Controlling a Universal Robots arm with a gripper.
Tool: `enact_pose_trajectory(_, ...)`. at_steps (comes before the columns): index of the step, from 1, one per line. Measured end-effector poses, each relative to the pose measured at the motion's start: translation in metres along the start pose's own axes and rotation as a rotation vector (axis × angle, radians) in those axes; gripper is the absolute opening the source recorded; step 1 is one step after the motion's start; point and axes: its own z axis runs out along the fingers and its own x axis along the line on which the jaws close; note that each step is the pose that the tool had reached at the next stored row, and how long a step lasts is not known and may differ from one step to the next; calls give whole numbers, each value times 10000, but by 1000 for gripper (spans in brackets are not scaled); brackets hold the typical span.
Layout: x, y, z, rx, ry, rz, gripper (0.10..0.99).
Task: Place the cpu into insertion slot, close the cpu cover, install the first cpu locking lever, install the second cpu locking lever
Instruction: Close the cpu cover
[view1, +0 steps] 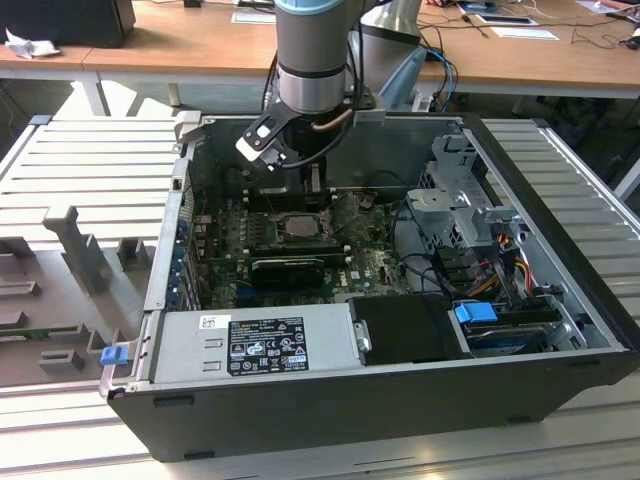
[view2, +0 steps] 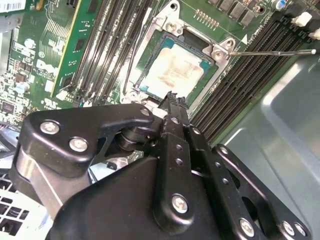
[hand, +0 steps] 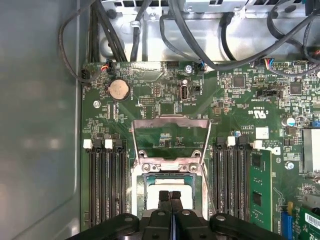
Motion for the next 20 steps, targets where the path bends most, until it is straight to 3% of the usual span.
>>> enact_pose_trajectory(2, 0, 40, 2, 2, -2, 0, 106)
enact_pose_trajectory(9, 18, 47, -77, 3, -8, -1, 106)
enact_pose_trajectory(20, 37, 58, -101, 2, -7, -1, 106)
